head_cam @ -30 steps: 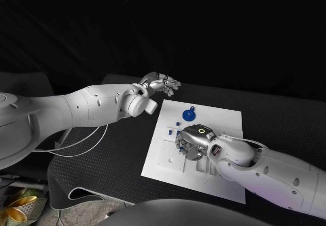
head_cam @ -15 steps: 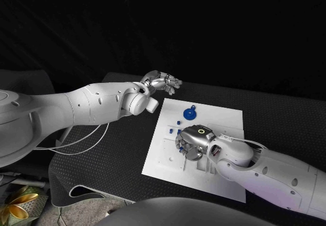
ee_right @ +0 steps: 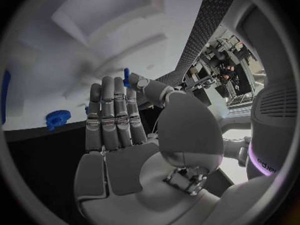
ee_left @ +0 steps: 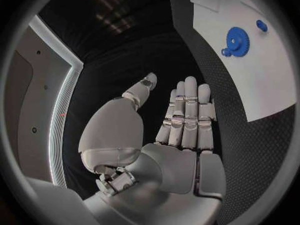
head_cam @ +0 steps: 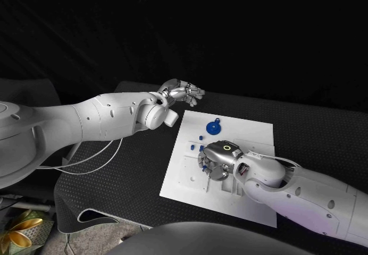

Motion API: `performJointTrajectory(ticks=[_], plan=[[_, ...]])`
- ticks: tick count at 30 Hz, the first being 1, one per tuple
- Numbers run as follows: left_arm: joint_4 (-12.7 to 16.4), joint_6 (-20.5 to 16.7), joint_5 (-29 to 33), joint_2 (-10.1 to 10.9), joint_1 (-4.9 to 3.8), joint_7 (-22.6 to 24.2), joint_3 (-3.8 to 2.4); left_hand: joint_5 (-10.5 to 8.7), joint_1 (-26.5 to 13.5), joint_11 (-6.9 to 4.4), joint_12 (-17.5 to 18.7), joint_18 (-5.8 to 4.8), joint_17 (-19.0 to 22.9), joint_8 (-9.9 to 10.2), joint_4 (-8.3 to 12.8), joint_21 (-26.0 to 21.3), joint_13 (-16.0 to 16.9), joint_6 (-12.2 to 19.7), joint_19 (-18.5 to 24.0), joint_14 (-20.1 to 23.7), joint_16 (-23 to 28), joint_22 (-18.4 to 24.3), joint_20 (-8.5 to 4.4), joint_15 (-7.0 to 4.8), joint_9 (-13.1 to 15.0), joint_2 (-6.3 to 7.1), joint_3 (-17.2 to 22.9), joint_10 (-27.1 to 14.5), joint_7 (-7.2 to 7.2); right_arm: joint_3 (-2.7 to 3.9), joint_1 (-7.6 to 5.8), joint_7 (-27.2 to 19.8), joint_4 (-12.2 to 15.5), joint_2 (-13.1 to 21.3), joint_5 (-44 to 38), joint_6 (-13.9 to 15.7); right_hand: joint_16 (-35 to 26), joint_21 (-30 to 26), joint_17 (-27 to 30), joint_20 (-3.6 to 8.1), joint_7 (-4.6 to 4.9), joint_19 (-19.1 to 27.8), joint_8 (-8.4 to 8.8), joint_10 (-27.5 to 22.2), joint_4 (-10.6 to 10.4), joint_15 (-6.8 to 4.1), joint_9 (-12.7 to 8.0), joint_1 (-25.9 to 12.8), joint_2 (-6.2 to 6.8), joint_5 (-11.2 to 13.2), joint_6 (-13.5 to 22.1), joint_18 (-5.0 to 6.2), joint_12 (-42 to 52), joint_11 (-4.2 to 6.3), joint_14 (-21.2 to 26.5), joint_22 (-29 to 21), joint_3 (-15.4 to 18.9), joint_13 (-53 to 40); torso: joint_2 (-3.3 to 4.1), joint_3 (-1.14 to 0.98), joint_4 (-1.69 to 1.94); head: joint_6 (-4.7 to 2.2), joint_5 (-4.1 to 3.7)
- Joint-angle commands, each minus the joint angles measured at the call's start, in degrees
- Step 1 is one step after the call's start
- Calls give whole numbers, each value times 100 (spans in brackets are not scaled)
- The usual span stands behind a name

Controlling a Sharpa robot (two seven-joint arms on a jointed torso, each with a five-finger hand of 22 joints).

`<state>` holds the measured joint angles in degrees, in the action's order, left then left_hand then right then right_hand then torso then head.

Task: Assemble the parts on the task board

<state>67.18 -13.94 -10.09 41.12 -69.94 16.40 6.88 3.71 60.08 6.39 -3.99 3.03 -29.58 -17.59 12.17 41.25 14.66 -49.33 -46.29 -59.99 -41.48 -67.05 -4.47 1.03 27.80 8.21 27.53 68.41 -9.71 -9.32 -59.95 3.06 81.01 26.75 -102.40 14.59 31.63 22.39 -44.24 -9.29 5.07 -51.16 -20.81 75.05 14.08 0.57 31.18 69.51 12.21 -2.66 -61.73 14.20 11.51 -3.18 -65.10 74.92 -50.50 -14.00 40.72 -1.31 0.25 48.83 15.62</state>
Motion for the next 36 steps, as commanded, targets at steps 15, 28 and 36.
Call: performJointTrajectory(ticks=[15, 28, 36], plan=[[18, 82, 37, -19, -9, 42, -6, 26, -30, 21, -18, 49, -15, 17, -7, -29, -10, 50, -39, -38, 47, -8, -4, 10, -4, -12, -16, -18, -16, -55, 8, -6, -88, -41, -149, -187, -13, 21, -11, 4, -6, -24, -35, 37, 12, 15, 15, -23, -19, -11, -12, 80, 28, 26, -37, 116, 34, -14, 1, -1, 7, 3, -3], [35, 88, 37, -25, -14, 32, -6, 26, -35, 22, -18, 48, -23, 17, -14, -34, -10, 56, -39, -37, 56, -11, -3, 11, -5, -15, -15, -20, -18, -153, 29, 4, -163, -120, -169, -285, -19, 19, -15, 2, -4, -19, -32, 32, 16, 17, 23, -36, -28, -12, -6, 80, 23, 24, -34, 115, 41, -26, 0, 4, 7, 18, 1], [42, 86, 37, -15, -33, 24, -5, 26, -35, 22, -18, 49, -27, 17, -15, -37, -11, 58, -38, -37, 61, -13, -3, 12, -5, -14, -15, -22, -18, -179, 28, 12, -227, -141, -93, -406, -88, -20, -9, -23, 28, 56, 18, -55, -16, 54, 31, -115, -32, -23, 55, 70, -44, -16, 30, 105, 41, -45, -3, 8, -3, 25, 1]])
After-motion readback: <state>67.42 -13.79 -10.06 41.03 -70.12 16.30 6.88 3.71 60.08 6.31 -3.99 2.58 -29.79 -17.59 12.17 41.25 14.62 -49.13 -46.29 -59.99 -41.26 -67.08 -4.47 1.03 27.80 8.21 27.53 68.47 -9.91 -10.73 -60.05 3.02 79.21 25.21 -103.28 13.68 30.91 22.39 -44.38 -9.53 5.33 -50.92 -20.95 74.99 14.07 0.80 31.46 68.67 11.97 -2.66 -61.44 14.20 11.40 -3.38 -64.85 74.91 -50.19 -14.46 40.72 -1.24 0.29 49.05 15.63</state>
